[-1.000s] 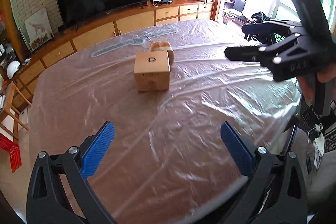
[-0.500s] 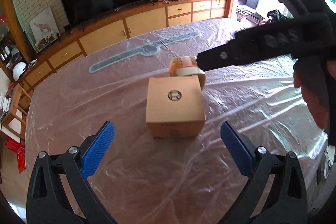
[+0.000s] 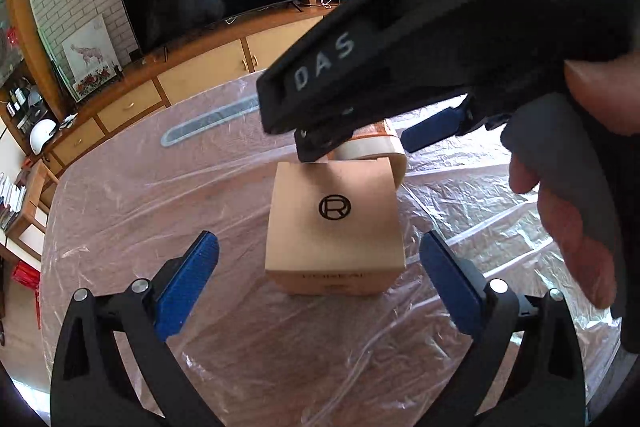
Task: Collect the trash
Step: 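Close the left gripper on the cardboard box while the right gripper grasps the amber jar, then carry the cardboard box and amber jar with both grippers over the black bin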
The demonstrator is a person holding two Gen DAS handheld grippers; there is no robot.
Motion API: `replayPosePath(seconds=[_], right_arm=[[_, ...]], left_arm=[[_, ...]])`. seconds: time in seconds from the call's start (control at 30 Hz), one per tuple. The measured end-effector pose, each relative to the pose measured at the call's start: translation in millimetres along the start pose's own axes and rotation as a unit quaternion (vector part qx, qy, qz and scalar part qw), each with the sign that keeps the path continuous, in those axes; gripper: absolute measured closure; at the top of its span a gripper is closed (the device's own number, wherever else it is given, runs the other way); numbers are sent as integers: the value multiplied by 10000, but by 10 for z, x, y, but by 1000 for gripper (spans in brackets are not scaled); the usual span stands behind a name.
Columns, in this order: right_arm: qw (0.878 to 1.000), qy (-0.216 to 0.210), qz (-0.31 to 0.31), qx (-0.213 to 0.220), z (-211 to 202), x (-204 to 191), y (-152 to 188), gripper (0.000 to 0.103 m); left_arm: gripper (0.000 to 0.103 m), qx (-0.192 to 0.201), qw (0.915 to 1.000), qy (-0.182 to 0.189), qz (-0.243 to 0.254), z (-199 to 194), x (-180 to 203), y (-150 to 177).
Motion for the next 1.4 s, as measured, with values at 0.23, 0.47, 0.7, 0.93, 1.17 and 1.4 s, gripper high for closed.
replayPosePath(seconds=[0.23,0.47,0.7,0.93,1.17,1.4], right_arm=[[9999,50,107,-21,7,-21,-52,50],[9998,-29,203,82,-30,86,-23,51],[9999,31,65,144,-121,145,33,51],[9997,102,-89,200,-143,128,78,51],[9989,331,-233,245,-139,55,118,48],[9973,523,-276,429,-117,14,196,56]], left_arm=[[31,-110,9998,149,-81,124,-57,-79],[43,-165,9995,247,-136,153,-114,-53],[43,-127,9993,241,-266,132,-212,-50],[43,-85,9991,219,-355,45,-295,18],[43,-143,9987,180,-457,50,-404,84],[43,-136,9986,158,-477,29,-446,102]])
Point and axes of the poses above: each gripper's, at about its wrist camera, not at the fingertips, and z roughly the way its jaws point, x to its right, y to its underside, the point moved 2 cm from there along z, roughly the way its jaws point
